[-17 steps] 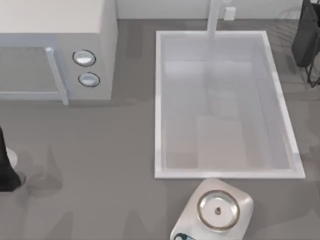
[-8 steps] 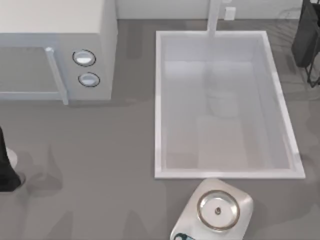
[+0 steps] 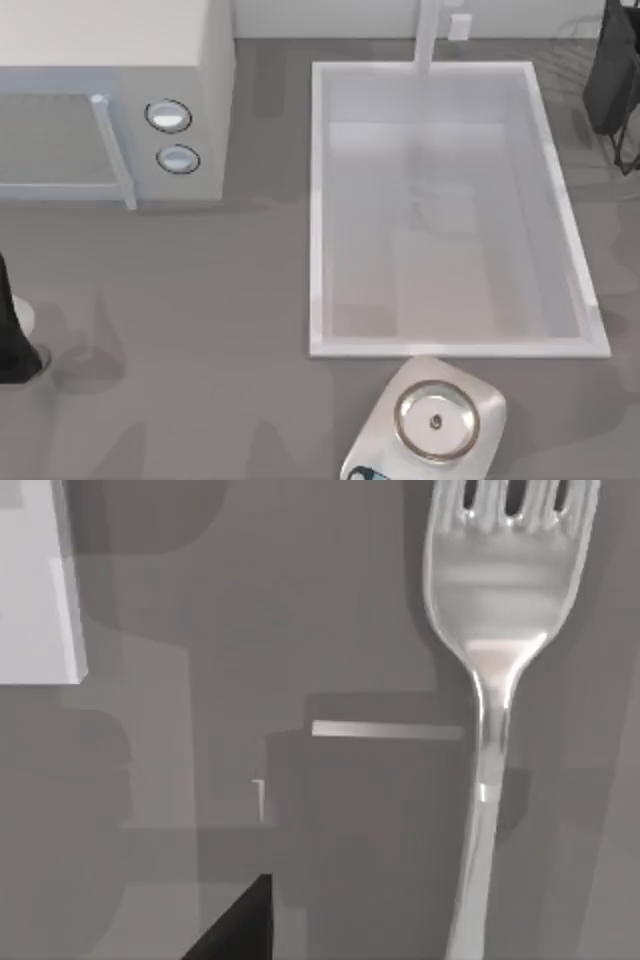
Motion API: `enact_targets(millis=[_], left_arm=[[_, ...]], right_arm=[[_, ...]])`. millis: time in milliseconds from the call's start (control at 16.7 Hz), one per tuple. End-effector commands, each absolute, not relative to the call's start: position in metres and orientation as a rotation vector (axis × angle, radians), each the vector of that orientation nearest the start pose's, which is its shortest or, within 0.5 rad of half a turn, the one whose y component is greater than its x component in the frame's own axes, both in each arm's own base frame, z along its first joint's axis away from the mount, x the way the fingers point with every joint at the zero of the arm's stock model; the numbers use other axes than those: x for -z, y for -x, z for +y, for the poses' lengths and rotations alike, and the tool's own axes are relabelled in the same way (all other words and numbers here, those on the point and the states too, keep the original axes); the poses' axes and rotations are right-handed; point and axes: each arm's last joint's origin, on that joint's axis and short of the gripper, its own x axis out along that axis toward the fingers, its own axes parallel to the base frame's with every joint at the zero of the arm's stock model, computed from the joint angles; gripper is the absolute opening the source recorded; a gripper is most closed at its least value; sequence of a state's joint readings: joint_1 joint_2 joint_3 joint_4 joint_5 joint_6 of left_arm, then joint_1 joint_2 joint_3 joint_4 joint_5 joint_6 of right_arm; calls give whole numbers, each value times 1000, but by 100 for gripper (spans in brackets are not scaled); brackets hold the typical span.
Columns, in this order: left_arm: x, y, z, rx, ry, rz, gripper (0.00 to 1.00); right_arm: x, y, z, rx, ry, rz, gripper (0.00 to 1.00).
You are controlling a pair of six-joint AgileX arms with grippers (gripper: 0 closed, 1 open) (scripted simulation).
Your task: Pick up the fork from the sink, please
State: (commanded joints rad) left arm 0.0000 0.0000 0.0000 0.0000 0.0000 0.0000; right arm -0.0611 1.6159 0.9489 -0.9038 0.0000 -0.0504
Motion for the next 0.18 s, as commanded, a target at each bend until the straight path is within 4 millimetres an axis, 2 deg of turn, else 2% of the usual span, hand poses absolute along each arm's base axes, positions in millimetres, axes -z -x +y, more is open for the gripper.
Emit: enact_targets(millis=[180], left_arm=[[-160, -106, -1, 0, 0, 0, 100]], right_arm=[[-160, -267, -15, 8, -8, 1571, 100]])
